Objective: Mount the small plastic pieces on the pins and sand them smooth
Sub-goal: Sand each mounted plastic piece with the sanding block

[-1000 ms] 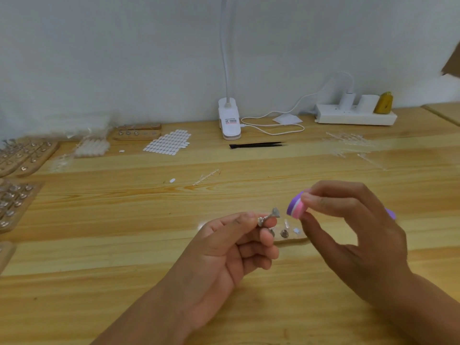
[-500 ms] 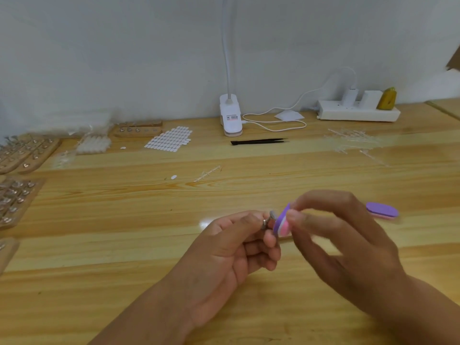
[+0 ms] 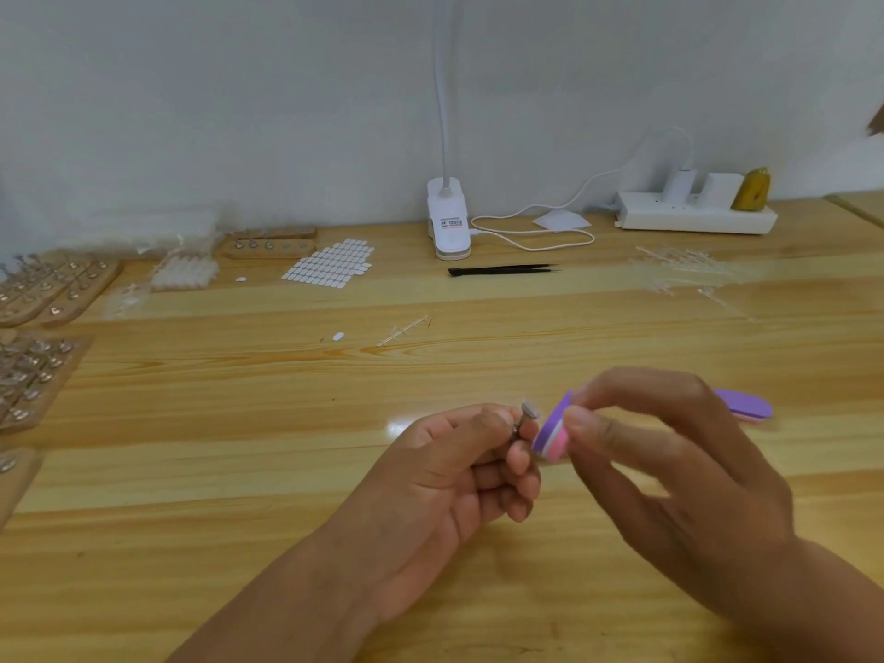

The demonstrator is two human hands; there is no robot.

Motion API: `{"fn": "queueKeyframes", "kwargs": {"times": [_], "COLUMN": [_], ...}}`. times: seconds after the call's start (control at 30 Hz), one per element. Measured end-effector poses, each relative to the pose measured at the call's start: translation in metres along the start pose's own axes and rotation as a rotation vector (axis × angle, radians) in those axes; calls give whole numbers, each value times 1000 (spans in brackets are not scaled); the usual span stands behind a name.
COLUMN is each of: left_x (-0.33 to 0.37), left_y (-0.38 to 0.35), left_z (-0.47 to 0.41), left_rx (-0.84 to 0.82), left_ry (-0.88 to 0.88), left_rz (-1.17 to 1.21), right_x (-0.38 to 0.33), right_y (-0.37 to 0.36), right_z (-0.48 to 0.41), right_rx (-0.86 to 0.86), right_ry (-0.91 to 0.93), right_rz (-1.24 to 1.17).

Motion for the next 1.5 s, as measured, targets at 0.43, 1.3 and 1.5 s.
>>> {"fn": "queueKeyframes", "kwargs": {"times": [0.43, 1.3, 1.5], "left_x": [0, 3, 3], "left_y": [-2, -2, -2], "left_z": [0, 3, 3], "left_rx": [-32, -28, -21], "left_ry": [18, -19, -28], "left_rz": [-7, -107, -132], "right_x": [12, 11, -1], "right_y": [-4, -9, -7], "right_z": [0, 3, 2], "right_rx": [-55, -85, -42], "right_ry": [-50, -17, 34], "right_rz": [4, -11, -38]}}
Point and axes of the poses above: each hand's wrist, its own z-axis away from the middle knuckle, its own y-axis out of the back of the hand, x = y × z, the point moved 7 cm from there along -z, towards the middle knuckle, and after that the axes turned 6 degrees about z, right-handed, at the moved point
